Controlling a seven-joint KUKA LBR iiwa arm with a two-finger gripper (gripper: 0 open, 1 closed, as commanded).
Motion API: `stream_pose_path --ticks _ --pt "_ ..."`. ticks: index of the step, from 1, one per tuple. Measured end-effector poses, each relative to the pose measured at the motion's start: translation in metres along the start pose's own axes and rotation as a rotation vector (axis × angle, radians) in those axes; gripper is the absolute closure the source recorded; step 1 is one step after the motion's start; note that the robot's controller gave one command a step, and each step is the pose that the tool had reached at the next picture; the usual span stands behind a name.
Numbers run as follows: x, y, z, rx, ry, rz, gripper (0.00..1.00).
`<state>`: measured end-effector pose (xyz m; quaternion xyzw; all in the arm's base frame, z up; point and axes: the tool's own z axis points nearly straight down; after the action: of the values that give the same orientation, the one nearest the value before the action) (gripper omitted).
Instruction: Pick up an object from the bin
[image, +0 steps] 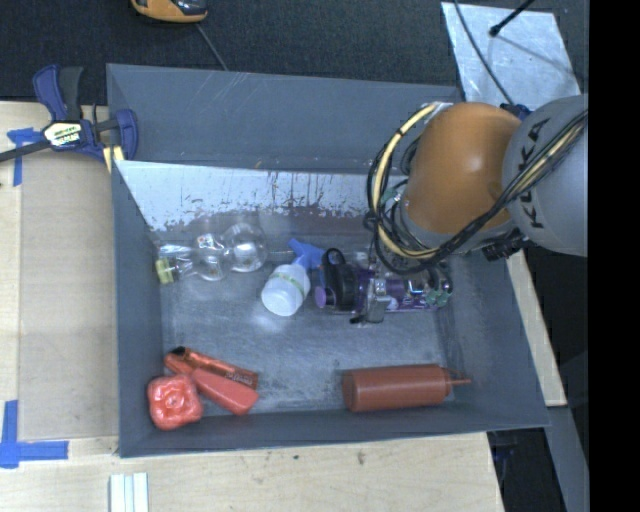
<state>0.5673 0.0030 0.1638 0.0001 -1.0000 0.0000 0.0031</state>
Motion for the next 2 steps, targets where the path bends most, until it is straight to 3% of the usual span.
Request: stream_pose_path --ticks 1,2 --pt "-0.002 0.0 -0.005 0.0 -0.008 0.0 0.0" --pt "-0.025 0.021 0.043 0.003 -0.014 -0.308 0.0"
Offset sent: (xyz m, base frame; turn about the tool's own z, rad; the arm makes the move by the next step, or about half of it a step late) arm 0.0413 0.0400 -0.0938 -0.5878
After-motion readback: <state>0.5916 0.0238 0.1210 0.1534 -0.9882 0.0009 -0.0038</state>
